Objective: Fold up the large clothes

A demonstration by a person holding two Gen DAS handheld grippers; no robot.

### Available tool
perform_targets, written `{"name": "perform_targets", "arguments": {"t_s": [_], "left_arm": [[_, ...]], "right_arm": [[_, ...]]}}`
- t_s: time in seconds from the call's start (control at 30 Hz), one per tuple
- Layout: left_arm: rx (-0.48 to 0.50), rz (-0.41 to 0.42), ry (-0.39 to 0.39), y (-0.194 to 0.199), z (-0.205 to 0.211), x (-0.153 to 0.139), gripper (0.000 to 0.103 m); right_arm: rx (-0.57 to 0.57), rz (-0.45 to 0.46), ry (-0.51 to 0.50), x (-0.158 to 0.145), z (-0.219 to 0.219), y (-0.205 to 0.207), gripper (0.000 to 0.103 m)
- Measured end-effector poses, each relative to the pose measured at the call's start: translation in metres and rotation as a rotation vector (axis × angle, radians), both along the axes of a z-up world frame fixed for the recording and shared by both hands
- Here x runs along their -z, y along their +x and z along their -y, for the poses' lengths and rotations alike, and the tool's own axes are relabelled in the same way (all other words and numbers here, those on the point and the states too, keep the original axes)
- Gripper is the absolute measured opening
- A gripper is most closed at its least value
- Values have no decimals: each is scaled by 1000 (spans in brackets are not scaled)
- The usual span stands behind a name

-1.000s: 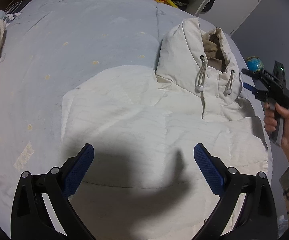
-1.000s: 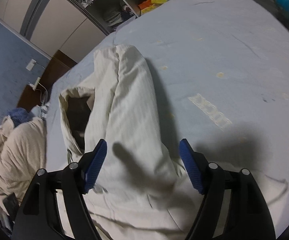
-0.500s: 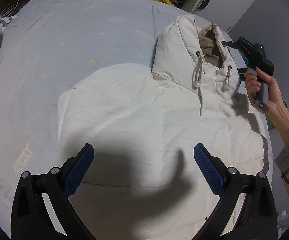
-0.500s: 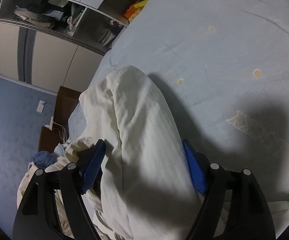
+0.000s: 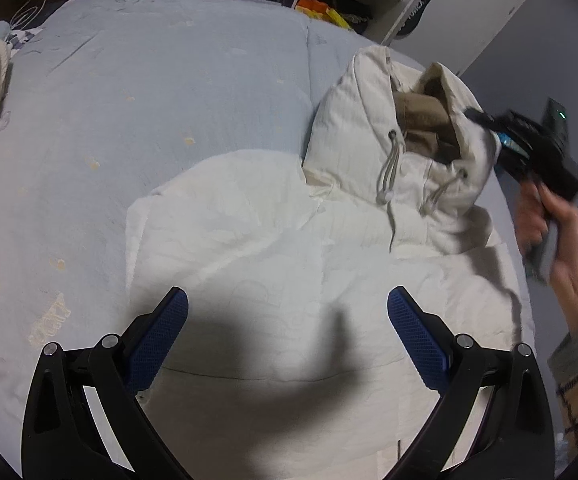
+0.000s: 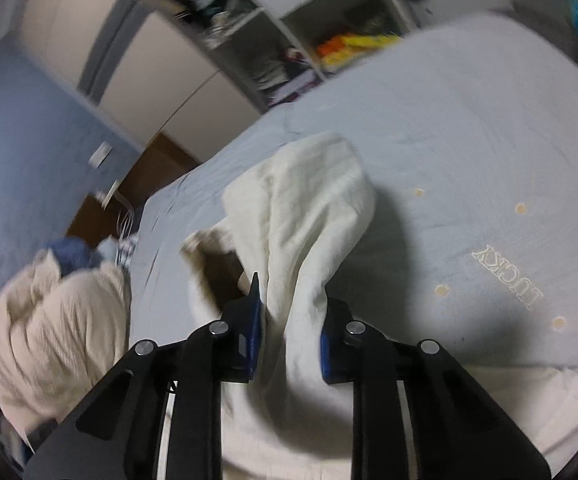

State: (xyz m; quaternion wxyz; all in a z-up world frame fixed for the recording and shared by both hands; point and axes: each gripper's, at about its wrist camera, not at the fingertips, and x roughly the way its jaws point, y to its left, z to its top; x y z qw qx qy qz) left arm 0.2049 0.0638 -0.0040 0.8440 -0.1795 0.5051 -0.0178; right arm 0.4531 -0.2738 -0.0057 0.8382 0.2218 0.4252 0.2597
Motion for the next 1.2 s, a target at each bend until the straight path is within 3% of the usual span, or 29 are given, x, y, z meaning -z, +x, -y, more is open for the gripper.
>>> {"name": "perform_targets", "arguments": {"t_s": [0.13,0.27,0.57,0.8,0.9,1.1,1.13,1.17,1.2], "left_arm": [[-16,38,-18,-2,-4,-12,96],[-43,68,-38,-4,-13,-23,96],[-57,179,-63,-12,-15,-55,96],[3,301,-46,-16,3,-74,96],[46,316,-29,-13,15,-75,96],[140,322,26,-9,40,-68,96],[153,326,43,-8,44,-66,94],[178,328,62,-6,49,-62,82],[204,317,70,-4,53,-58,56]], "right_arm": [[-83,91,-49,-21,-3,-49,18],[-176,192,-179,-29,-9,-112,18],[-268,244,-342,-5,-9,-211,18],[-326,283,-506,22,-11,-260,18],[-354,311,-580,28,-12,-271,18],[-357,324,-620,31,-11,-275,18],[-357,325,-624,31,-11,-275,18],[-357,326,-633,31,-12,-275,18],[-353,324,-637,30,-12,-275,18]]}}
